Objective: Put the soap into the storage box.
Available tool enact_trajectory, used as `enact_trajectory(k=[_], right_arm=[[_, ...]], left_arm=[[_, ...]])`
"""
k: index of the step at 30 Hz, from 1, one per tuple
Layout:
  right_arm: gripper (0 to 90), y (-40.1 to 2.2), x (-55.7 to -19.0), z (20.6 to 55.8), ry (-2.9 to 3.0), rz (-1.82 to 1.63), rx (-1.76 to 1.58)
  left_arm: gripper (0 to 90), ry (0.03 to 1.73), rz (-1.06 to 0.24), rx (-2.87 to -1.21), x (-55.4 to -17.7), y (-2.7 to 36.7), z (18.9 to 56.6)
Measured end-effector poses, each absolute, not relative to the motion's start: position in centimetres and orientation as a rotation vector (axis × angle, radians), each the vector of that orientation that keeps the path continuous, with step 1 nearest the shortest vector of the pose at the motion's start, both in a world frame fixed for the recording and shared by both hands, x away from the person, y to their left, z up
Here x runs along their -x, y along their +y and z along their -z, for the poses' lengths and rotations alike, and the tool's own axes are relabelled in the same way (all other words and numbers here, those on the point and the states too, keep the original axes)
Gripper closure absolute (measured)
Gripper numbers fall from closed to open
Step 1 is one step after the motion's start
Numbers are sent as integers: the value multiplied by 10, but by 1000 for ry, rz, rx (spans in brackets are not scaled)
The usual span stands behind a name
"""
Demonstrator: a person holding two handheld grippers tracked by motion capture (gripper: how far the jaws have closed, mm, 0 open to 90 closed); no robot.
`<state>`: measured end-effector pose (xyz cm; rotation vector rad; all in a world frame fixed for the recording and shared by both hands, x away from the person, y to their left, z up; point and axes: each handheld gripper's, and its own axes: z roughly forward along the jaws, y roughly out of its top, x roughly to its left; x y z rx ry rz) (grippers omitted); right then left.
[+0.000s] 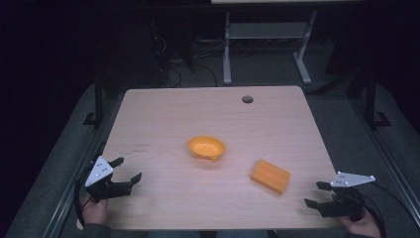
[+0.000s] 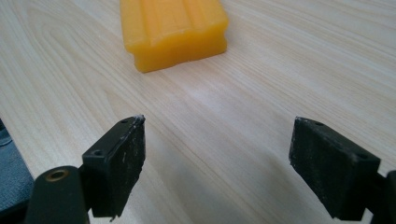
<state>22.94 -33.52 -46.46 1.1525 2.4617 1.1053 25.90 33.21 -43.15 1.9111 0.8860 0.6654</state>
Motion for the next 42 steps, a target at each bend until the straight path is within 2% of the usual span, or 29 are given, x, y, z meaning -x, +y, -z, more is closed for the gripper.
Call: enact_trajectory(k=[42], right_arm=[[149, -258, -281, 424, 2684, -849, -932]], left_arm=[[139, 892, -661, -1899, -260, 335, 430]])
